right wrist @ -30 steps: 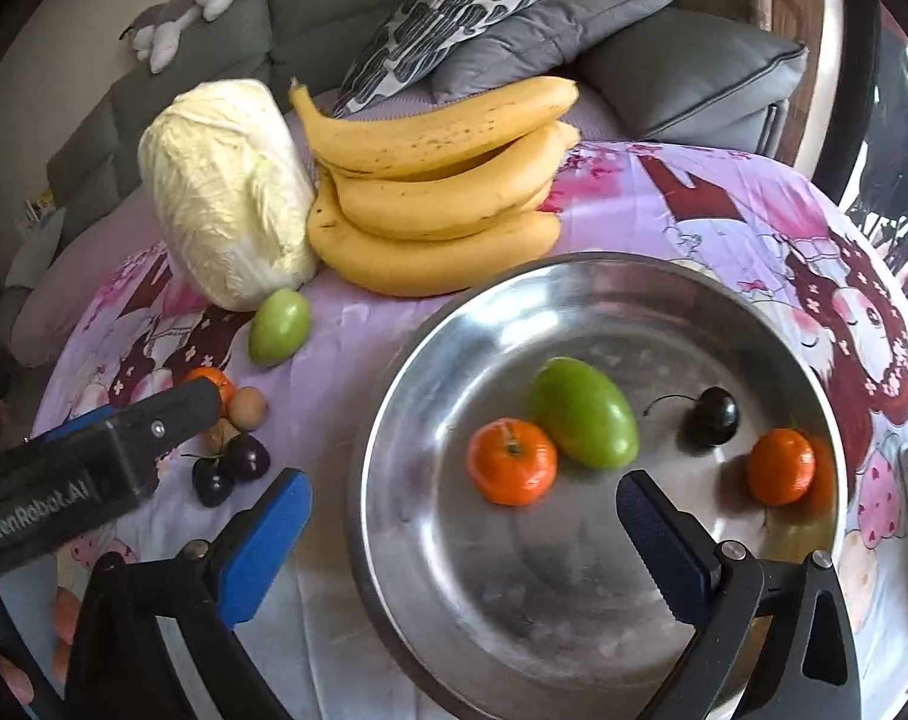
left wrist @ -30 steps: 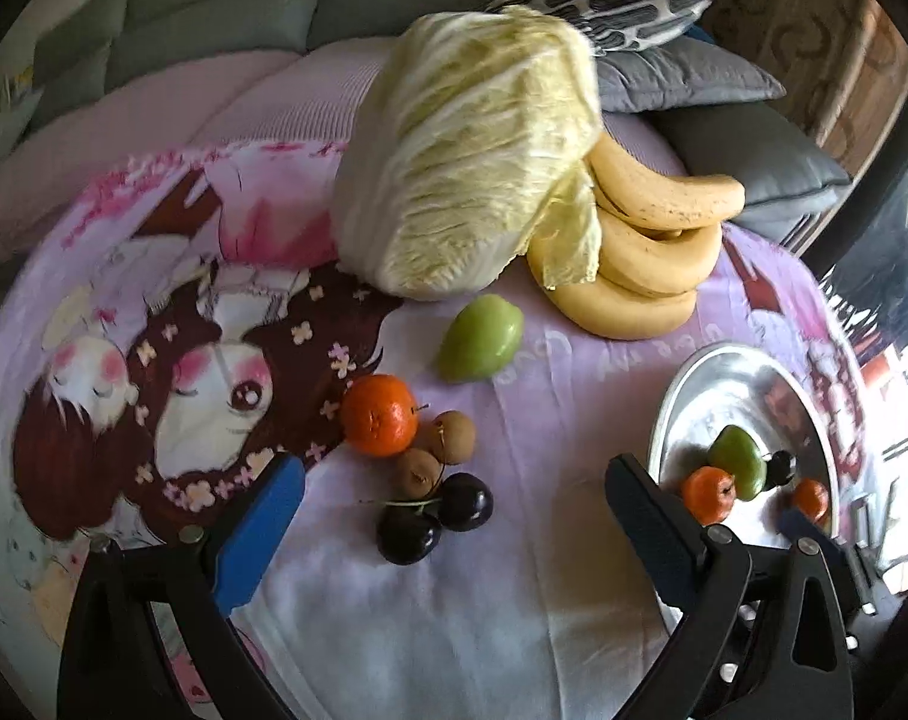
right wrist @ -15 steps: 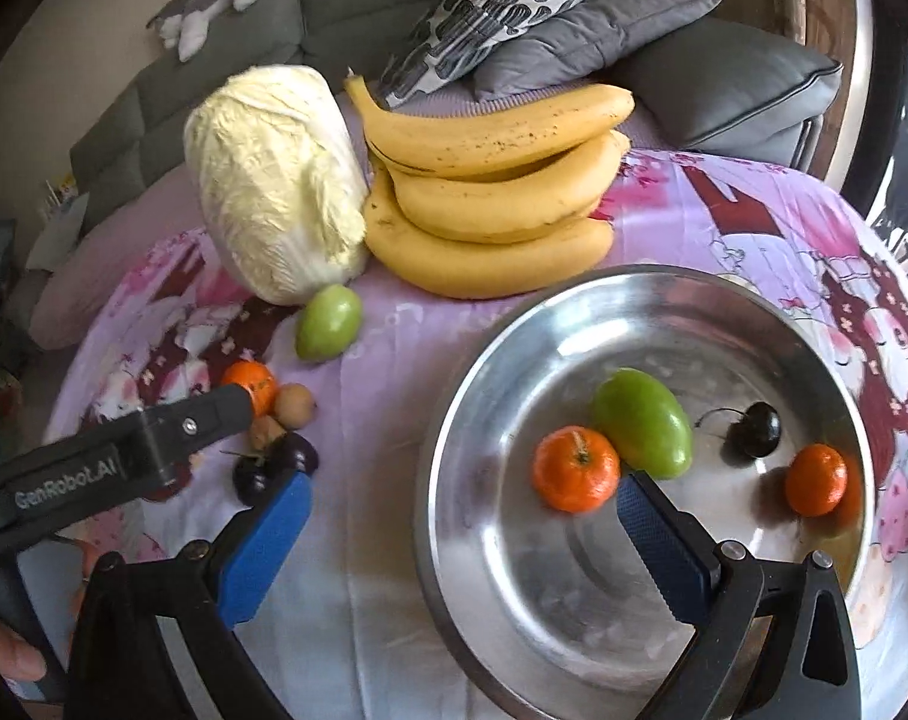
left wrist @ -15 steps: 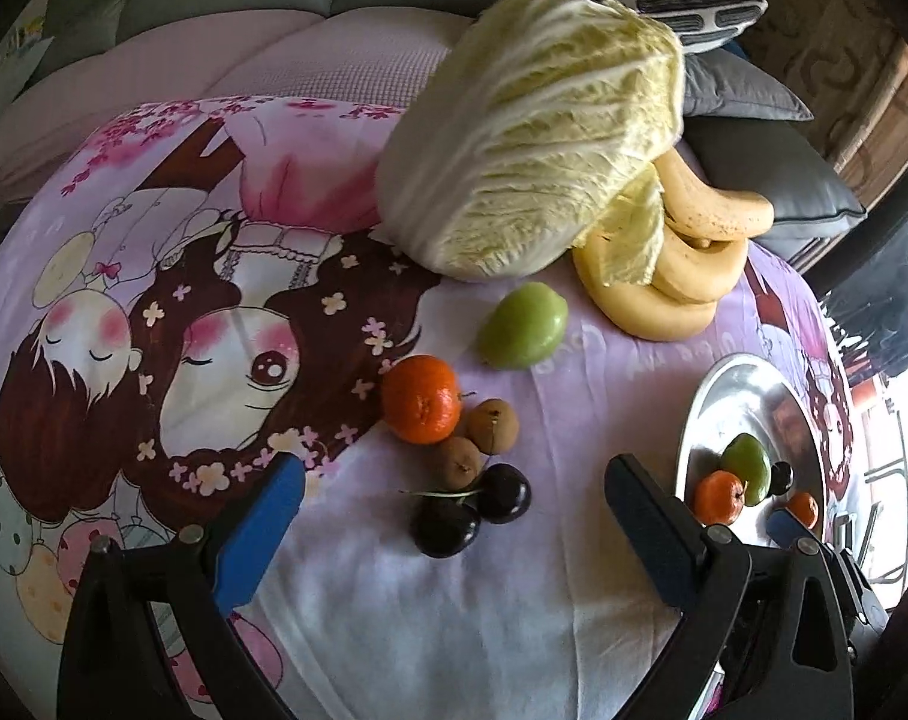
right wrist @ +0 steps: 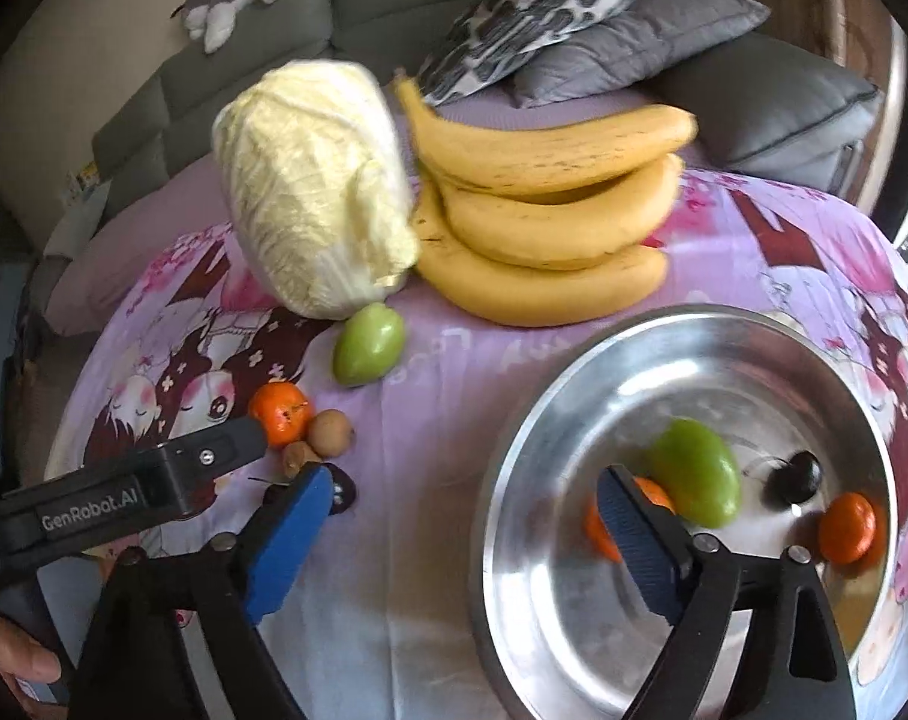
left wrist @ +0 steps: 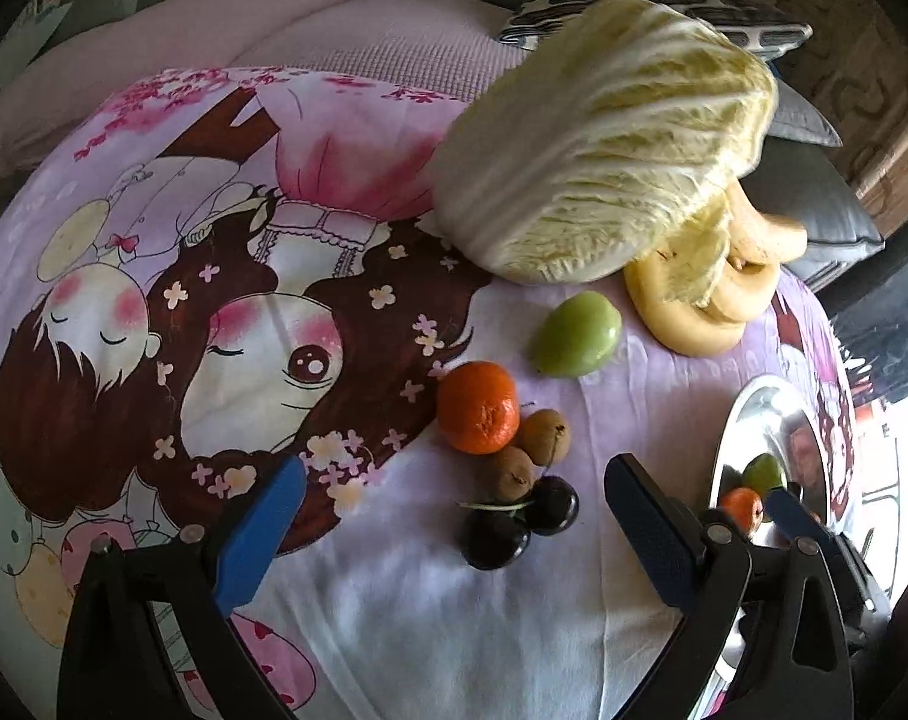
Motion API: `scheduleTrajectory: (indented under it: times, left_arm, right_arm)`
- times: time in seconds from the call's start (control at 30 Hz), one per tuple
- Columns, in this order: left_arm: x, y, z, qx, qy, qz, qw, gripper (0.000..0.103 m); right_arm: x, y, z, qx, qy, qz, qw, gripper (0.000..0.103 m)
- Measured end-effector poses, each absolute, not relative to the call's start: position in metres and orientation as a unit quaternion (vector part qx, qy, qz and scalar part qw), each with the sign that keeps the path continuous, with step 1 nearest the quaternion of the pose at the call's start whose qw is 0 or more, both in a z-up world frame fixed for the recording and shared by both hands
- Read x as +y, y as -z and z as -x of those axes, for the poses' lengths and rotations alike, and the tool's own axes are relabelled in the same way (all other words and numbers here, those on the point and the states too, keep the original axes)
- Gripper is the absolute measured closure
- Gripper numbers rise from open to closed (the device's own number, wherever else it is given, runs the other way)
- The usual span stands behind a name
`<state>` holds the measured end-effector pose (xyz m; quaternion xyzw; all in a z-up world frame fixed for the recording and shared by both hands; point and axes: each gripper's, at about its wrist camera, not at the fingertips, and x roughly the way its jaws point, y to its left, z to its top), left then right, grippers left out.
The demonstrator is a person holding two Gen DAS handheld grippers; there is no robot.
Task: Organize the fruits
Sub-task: 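Grasp a tangerine with the left tool while the right tool grasps a dark cherry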
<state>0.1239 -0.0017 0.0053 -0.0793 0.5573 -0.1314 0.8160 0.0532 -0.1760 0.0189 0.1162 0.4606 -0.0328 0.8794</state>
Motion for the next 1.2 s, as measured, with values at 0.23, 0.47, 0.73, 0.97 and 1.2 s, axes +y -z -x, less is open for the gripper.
scheduleTrajectory:
  times: [0.23,0.47,0.73,0.97,1.2]
  left_arm:
    - [0.017,-0.003,-0.132,0.555,0.114,0.099,0.818,0.003]
    - [0.017,-0.003,-0.14,0.556,0.124,0.111,0.814,0.012]
    - [0.013,0.006,-0.152,0.568,0.144,0.129,0.8,0.025]
    - [0.007,0.02,-0.158,0.585,0.159,0.136,0.784,0.045]
    - [0.0,0.029,-0.161,0.591,0.168,0.142,0.776,0.058]
  right_arm:
    - [-0.149,-0.015,-0.066,0.469,-0.013,-0.096,0.878,0.022]
    - [-0.13,-0.014,-0.074,0.47,-0.037,-0.076,0.879,0.032]
    - [-0.115,0.003,-0.079,0.491,-0.066,-0.075,0.865,0.053]
    - [-0.112,0.018,-0.085,0.503,-0.075,-0.087,0.857,0.062]
    - [-0.12,0.024,-0.088,0.503,-0.083,-0.114,0.852,0.063]
